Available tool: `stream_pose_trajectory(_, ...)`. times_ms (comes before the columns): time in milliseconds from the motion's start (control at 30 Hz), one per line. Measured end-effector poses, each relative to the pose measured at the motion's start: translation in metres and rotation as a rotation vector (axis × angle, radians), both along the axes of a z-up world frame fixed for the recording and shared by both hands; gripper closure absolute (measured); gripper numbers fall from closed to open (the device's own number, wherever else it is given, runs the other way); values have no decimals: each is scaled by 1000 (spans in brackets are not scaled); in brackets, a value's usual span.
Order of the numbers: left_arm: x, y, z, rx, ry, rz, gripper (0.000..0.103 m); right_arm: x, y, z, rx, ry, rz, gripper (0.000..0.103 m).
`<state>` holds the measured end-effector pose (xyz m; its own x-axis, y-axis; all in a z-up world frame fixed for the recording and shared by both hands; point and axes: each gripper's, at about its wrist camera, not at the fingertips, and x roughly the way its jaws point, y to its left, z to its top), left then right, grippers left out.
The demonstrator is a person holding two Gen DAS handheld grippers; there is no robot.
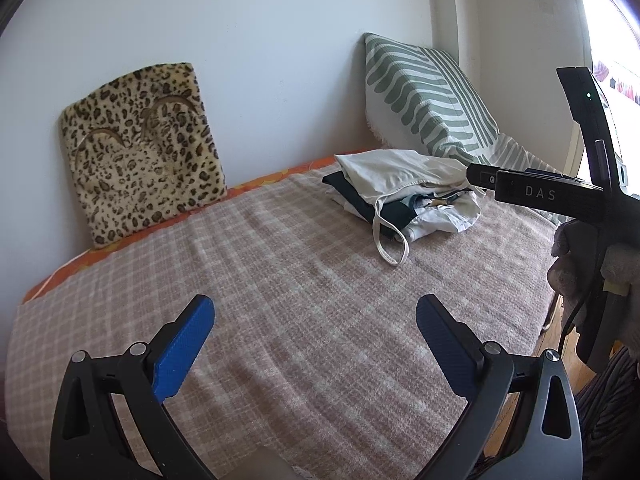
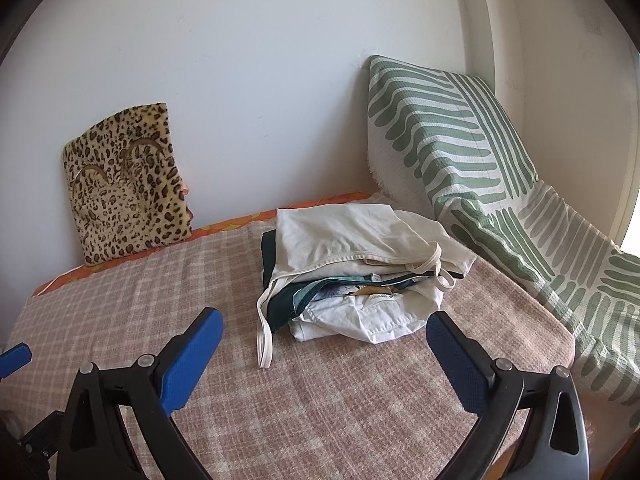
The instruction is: Fold small clothes
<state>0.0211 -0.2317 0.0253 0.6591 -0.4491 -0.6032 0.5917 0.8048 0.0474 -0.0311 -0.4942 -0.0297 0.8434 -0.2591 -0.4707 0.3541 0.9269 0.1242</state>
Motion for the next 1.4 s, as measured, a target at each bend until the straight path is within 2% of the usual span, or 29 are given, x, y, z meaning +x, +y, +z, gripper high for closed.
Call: stream_pose_trajectory(1400, -6, 1, 3, 2, 8, -13, 2, -3, 5, 0, 17, -5, -17, 0)
